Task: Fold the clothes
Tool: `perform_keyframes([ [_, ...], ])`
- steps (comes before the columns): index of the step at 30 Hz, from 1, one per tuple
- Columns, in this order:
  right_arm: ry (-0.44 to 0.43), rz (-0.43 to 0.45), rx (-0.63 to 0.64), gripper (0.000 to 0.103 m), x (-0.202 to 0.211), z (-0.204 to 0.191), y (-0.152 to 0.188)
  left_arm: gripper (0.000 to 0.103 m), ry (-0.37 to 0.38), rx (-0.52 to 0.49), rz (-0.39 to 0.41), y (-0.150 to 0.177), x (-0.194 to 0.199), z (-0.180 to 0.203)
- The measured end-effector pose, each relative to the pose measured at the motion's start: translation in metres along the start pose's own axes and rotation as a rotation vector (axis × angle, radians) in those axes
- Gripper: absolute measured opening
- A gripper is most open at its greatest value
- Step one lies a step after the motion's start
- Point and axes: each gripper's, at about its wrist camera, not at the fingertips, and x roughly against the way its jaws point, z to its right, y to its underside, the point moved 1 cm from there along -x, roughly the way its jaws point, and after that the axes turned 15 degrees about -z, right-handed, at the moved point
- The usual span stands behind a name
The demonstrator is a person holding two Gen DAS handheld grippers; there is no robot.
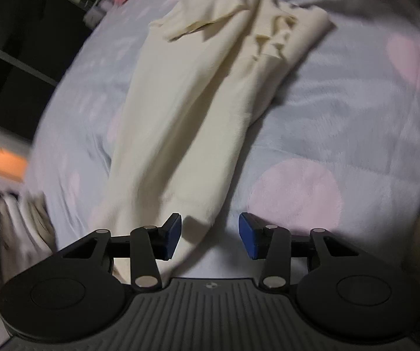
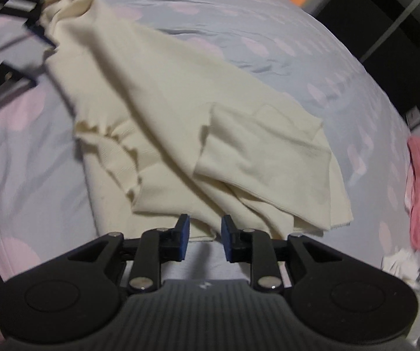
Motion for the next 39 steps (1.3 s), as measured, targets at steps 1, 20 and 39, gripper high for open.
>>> perform_keyframes([
  [1,0.018,0.000,0.024,0.029,-0.001,-0.003,0.001,0.037,-0.022,-0.013,0.005,-0.001,-0.001,0.003],
  [20,0.296,0.023,0.334,0.013,-0.025,-0.030,0.002,0.021,-0.045,0.100,0.027,-0.004,0.000,-0.013],
  [39,0.417,-0.016,0.383,0.014,-0.045,-0.023,0.004,0.021,-0.078,0.175,0.072,-0.011,0.005,-0.024],
])
